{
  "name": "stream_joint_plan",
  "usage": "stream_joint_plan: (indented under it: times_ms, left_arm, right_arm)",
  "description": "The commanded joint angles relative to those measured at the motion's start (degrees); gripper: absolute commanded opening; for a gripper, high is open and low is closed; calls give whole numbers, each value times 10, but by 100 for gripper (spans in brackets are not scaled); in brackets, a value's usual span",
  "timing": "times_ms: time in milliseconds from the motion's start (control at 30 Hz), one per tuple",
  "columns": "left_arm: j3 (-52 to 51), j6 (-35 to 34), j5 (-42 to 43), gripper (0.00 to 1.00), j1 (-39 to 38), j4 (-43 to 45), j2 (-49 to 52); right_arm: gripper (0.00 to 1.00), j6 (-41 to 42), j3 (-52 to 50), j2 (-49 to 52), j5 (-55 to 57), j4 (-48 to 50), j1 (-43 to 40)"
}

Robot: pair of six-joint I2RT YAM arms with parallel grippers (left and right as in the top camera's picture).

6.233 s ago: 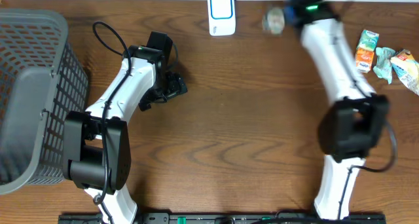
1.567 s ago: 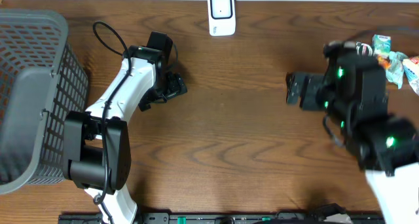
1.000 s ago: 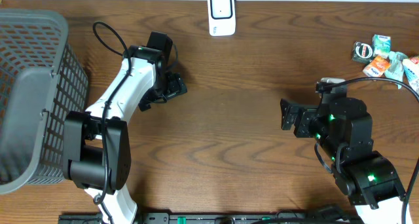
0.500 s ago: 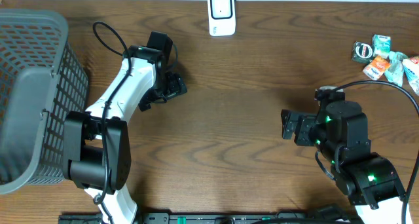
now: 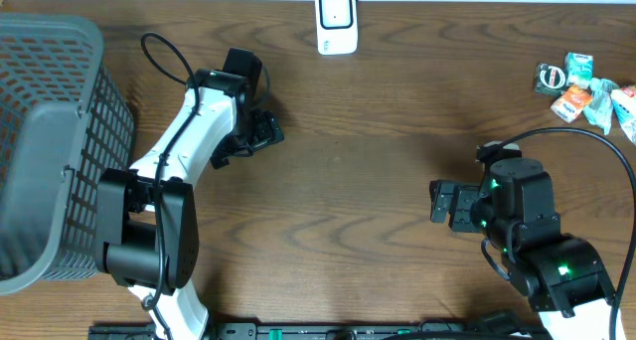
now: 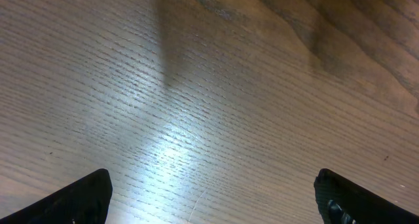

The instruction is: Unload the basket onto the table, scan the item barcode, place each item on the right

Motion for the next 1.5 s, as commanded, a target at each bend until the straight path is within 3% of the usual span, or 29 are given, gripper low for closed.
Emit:
stream_joint_plan:
  times_ms: [0, 167, 300, 533, 867, 1267, 1467]
  left_arm:
    - [-3, 3, -5, 98, 1, -2, 1]
    - [-3, 3, -5, 98, 1, -2, 1]
    - [-3, 3, -5, 98, 1, -2, 1]
    - [-3, 3, -5, 98, 1, -2, 1]
    - [-3, 3, -5, 98, 1, -2, 1]
    - [-3, 3, -5, 98, 1, -2, 1]
    - [-3, 3, -5, 98, 1, -2, 1]
  right_arm:
    - [99, -6, -15, -2, 11, 3, 1]
    - [99, -23, -90, -59, 9, 64, -36]
    - [99, -26, -210, -157, -20, 169, -83]
    - [99, -137, -365, -299, -60, 364, -109]
    - [99, -138, -492, -415, -60, 560, -126]
    - [99, -163, -498, -480, -49, 477, -160]
    - [99, -229, -498, -480, -51, 476, -159]
